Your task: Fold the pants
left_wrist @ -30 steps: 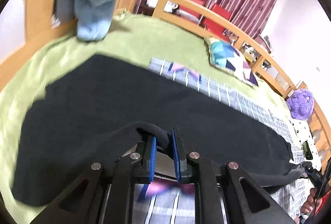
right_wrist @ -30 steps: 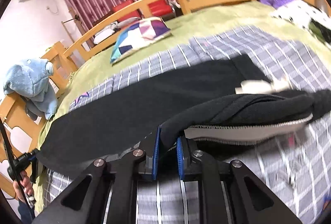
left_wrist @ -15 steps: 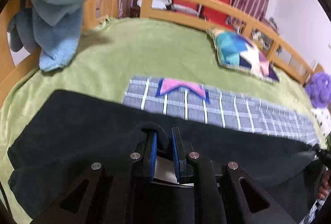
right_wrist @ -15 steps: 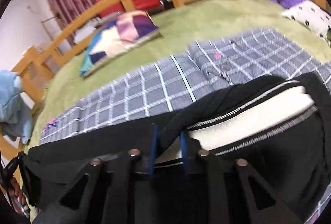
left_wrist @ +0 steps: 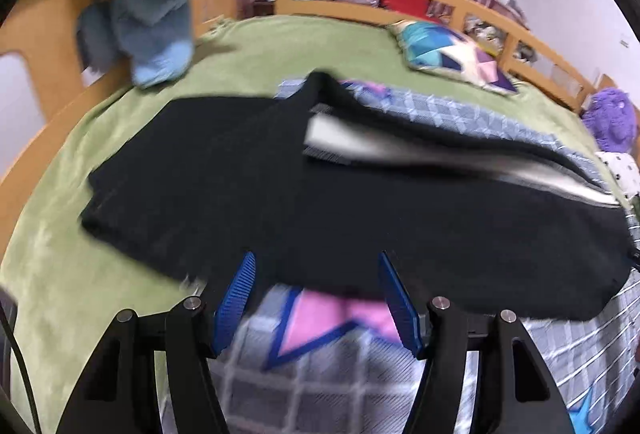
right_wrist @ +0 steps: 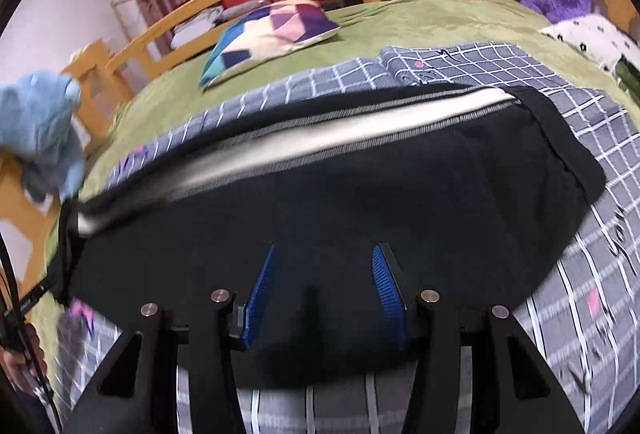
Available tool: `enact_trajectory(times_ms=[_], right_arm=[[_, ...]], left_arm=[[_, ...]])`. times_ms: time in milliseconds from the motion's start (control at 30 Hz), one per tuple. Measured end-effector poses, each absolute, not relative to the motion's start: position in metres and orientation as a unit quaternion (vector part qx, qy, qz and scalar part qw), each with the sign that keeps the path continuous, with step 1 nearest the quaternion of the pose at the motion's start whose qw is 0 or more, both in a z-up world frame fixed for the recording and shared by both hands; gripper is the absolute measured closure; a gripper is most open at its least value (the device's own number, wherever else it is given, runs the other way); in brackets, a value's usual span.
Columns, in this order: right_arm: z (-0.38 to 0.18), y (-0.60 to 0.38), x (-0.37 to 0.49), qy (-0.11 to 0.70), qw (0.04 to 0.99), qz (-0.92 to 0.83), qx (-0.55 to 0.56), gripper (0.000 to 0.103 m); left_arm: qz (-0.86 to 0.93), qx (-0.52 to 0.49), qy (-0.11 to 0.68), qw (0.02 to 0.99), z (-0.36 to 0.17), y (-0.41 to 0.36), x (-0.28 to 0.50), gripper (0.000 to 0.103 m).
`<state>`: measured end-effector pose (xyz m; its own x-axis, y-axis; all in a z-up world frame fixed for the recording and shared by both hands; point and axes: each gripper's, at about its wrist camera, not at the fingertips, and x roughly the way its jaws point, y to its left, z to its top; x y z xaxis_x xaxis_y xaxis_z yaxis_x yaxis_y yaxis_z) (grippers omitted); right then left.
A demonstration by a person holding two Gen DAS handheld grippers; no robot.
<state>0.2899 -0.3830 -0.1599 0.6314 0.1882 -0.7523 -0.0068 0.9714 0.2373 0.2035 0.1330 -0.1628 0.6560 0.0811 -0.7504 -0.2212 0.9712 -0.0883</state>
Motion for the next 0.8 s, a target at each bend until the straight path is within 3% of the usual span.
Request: enact_trajectory(times_ms=[400, 467, 500, 633, 800], right_arm=[[-0.183, -0.367, 0.234, 0.441, 0.889, 0.053, 0.112, 0.054], [-0.189, -0.369, 0.234, 0.444, 0.886, 0.046, 0.123, 0.054], [-0.191, -0.369, 0.234, 0.446, 0.885, 0.043, 0.125, 0.054], [-0.192, -0.368, 0.235, 0.445, 0.888, 0.033, 0.106, 0.054], [-0.187, -0.372, 0.233, 0.437, 0.894, 0.019, 0.094, 0.054]], left_arm=[[0.117, -0.071, 0.419, 0.898, -0.196, 0.173, 0.237, 0.041], [0.125, -0.029, 0.417, 0.9, -0.196, 0.173, 0.253, 0.06], [0.121, -0.034, 0.414, 0.901, -0.193, 0.177, 0.261, 0.08], [0.159, -0.048, 0.39, 0.906, -0.172, 0.206, 0.293, 0.085], [0.183, -0.054, 0.361, 0.913, -0.134, 0.234, 0.336, 0.081]])
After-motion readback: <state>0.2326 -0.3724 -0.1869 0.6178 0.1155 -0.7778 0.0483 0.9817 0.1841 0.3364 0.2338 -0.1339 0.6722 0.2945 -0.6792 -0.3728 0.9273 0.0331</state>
